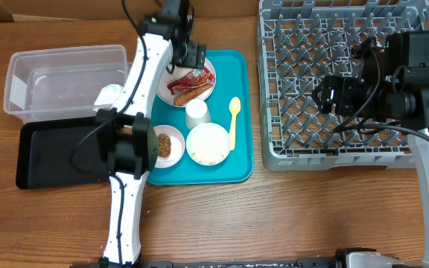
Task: Sort waste into correct bins and load items into the dishwasher
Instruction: 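Reach the left gripper to the red wrapper and grasp it, then carry the red wrapper left and release it into the clear bin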
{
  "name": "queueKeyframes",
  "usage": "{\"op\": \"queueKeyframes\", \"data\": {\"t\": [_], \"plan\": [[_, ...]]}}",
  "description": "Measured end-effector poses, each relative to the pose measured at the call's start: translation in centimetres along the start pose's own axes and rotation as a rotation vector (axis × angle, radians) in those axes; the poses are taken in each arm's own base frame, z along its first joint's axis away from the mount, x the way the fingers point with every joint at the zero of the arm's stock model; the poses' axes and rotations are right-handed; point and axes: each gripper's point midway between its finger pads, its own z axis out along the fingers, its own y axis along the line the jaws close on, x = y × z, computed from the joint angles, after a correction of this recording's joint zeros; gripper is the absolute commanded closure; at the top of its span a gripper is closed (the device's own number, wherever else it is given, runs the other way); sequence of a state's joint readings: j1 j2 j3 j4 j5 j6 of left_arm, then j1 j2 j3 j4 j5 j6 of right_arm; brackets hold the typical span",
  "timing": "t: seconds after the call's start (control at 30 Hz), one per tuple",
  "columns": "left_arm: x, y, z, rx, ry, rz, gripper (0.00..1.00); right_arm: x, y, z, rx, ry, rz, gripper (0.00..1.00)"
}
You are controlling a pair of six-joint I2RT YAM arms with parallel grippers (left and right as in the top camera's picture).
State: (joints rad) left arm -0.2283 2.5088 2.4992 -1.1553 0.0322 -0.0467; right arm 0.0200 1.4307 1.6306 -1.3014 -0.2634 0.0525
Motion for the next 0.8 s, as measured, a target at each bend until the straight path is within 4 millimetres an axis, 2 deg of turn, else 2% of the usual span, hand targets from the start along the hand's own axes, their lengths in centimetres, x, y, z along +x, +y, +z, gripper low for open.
{"op": "queueKeyframes", "data": {"t": [0.07,0.17,0.37,0.63,0.7,0.8], "plan": [[-0.1,-0.2,-1.3,0.009,0.001,0.070,0.08,0.0,0.0,0.0,0.000,0.000,0.000,0.10],[1.3,-0.3,-1.6,0.020,0.057,0.164,0.09,0.0,0.0,0.0,0.000,0.000,0.000,0.10],[3.2,-0.2,1.0,0.032,0.115,0.275,0.09,0.0,0.0,0.0,0.000,0.000,0.000,0.10],[5.2,0.0,4.8,0.041,0.151,0.307,0.12,0.1,0.0,0.0,-0.003,0.003,0.000,0.10],[5.5,0.0,5.4,0.045,0.152,0.308,0.17,0.2,0.1,0.0,-0.003,0.006,0.002,0.10],[5.1,0.1,5.7,0.042,0.131,0.307,0.32,0.2,0.1,0.0,-0.009,0.009,0.002,0.10]]}}
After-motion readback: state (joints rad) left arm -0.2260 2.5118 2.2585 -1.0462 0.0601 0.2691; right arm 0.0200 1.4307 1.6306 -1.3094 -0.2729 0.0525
